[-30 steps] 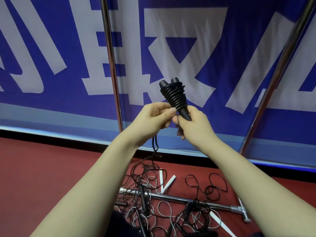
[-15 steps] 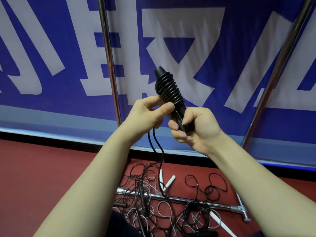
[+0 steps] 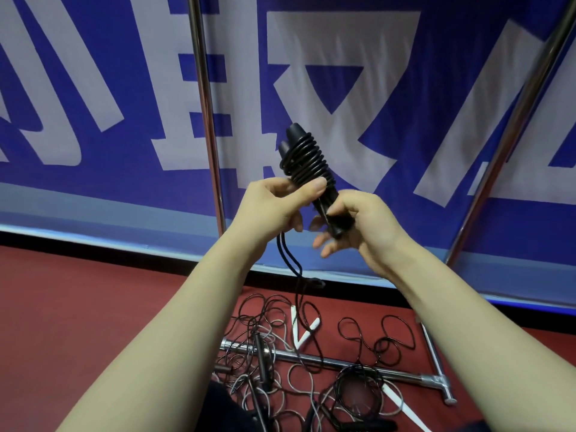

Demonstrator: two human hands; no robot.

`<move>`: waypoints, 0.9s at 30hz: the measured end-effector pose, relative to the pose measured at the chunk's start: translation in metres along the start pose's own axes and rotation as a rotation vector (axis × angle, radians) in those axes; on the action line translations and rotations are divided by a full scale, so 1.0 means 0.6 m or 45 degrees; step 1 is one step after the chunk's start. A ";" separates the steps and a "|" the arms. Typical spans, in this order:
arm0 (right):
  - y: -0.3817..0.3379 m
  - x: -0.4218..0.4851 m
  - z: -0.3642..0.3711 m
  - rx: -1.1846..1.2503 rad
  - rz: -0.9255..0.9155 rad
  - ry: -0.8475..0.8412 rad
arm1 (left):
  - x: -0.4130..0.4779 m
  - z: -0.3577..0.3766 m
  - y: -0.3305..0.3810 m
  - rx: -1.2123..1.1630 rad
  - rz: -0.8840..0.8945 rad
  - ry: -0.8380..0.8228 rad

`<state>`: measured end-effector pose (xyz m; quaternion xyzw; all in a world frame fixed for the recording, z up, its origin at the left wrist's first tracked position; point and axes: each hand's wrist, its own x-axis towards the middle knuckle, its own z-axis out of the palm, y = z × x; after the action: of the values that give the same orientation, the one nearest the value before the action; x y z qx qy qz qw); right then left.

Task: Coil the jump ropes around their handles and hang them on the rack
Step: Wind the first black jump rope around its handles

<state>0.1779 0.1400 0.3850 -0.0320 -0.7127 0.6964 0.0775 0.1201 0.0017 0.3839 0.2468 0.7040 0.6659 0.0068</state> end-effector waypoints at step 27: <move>0.021 0.000 -0.002 -0.486 -0.391 0.113 | 0.020 -0.018 -0.029 -0.104 0.053 -0.135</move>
<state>0.1773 0.1416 0.3725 0.0319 -0.8238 0.5270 0.2064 0.0998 -0.0037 0.3726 0.2957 0.6696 0.6801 0.0403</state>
